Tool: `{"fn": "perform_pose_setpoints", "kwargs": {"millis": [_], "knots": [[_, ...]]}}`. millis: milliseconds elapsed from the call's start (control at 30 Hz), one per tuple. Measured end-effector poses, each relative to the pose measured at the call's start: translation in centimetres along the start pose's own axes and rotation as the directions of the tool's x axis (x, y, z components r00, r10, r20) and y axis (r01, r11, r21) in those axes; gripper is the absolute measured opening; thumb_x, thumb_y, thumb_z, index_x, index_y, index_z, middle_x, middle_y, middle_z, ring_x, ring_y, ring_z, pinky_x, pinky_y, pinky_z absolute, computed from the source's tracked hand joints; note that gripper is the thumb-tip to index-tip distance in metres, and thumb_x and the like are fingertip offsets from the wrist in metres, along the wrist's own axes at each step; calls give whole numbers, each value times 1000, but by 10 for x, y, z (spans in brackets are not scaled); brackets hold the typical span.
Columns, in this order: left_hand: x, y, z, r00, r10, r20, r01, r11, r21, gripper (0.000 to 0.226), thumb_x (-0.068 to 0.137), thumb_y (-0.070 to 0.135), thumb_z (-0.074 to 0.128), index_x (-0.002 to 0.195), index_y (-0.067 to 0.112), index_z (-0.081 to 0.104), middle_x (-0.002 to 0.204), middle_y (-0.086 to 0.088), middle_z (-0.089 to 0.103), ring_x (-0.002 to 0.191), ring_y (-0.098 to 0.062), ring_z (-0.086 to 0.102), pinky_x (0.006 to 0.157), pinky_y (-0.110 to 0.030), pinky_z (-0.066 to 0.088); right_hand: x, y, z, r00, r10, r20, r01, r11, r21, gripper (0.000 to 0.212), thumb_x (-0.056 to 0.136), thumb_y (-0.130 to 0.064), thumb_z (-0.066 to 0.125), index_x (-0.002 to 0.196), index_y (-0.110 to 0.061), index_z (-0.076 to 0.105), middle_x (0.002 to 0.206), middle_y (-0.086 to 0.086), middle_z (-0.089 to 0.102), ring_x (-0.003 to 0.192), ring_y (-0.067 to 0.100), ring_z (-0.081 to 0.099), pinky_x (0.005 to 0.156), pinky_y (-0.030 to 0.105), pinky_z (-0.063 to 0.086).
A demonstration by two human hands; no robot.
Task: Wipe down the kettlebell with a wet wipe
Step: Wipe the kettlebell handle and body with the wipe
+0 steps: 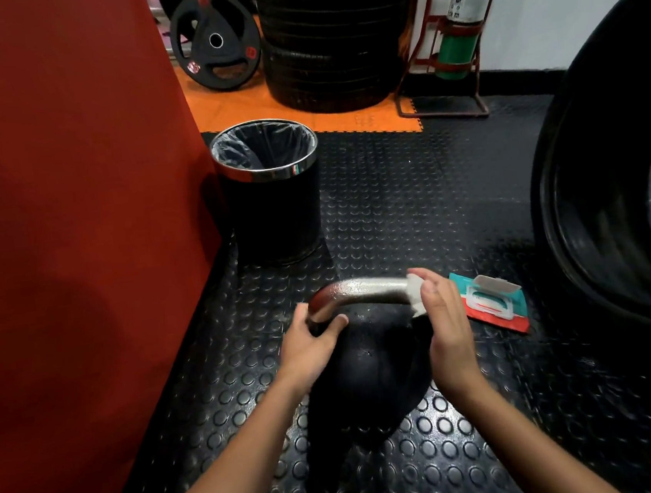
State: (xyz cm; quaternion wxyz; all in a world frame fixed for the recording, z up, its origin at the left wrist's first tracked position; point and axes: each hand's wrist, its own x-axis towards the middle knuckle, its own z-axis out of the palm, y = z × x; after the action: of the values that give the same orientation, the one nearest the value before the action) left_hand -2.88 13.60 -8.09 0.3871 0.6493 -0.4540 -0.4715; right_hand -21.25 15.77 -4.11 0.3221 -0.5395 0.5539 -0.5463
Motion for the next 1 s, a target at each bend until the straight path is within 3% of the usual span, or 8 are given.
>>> {"fn": "perform_pose_setpoints", "kwargs": {"millis": [133, 267, 367, 500, 667, 733, 833, 1000], "knots": [[5, -2, 4, 994, 84, -68, -81, 996, 48, 12, 82, 42, 71, 92, 46, 66, 87, 29, 69, 88, 8, 63, 82, -22, 50, 4, 12, -5, 984, 177, -9, -175, 979, 105, 40, 97, -62, 37, 111, -35, 63, 115, -15, 64, 116, 3, 57, 107, 33, 40], [6, -4, 22, 960, 137, -245, -144, 990, -12, 8, 81, 29, 73, 80, 36, 69, 76, 25, 70, 77, 9, 65, 75, -19, 50, 7, 18, -10, 962, 273, 6, -269, 947, 176, 29, 110, -33, 36, 99, -33, 63, 103, -25, 63, 96, -22, 56, 95, 18, 35], [5, -5, 34, 929, 88, -360, -111, 993, -45, 10, 80, 30, 72, 75, 35, 66, 69, 23, 69, 71, 8, 63, 67, -18, 46, 9, 20, -7, 963, 268, 9, -263, 938, 227, 35, 106, -47, 41, 107, -24, 68, 110, -12, 69, 106, -4, 62, 104, 29, 41], [10, -11, 40, 924, 13, -381, -57, 993, -104, 6, 78, 37, 71, 75, 37, 65, 74, 17, 70, 76, 0, 65, 72, -24, 48, 13, 11, 0, 978, 209, -7, -202, 951, 236, 65, 87, -78, 46, 111, -23, 70, 119, 9, 68, 117, 27, 61, 108, 46, 42], [7, -14, 41, 931, -36, -362, -17, 989, -144, 8, 80, 40, 72, 79, 36, 65, 79, 15, 70, 79, 1, 64, 76, -26, 49, 5, 8, 2, 995, 76, -64, -71, 995, 77, 39, 96, -57, 35, 106, -32, 64, 112, -6, 63, 113, 14, 57, 102, 35, 42], [5, -12, 39, 935, -52, -350, -5, 987, -161, 8, 80, 42, 71, 80, 37, 65, 80, 16, 70, 80, 1, 64, 73, -24, 47, 1, 18, 1, 984, 165, -71, -156, 980, 124, 51, 93, -65, 38, 114, -27, 64, 119, -6, 64, 116, 10, 57, 110, 39, 40], [2, -9, 37, 950, -45, -309, -16, 981, -192, 9, 81, 45, 71, 84, 38, 66, 80, 21, 70, 79, 5, 63, 69, -19, 44, 1, 33, -5, 947, 321, -20, -310, 928, 205, 96, 77, -92, 45, 139, -20, 60, 144, -2, 59, 138, 13, 49, 122, 46, 30], [3, -13, 37, 962, -18, -274, -40, 978, -203, 15, 80, 48, 72, 91, 40, 67, 86, 23, 71, 85, 3, 66, 80, -25, 51, 7, 4, 0, 995, 89, -50, -85, 994, 63, 50, 98, -62, 29, 111, -31, 65, 112, -12, 62, 115, 14, 55, 104, 31, 39]]}}
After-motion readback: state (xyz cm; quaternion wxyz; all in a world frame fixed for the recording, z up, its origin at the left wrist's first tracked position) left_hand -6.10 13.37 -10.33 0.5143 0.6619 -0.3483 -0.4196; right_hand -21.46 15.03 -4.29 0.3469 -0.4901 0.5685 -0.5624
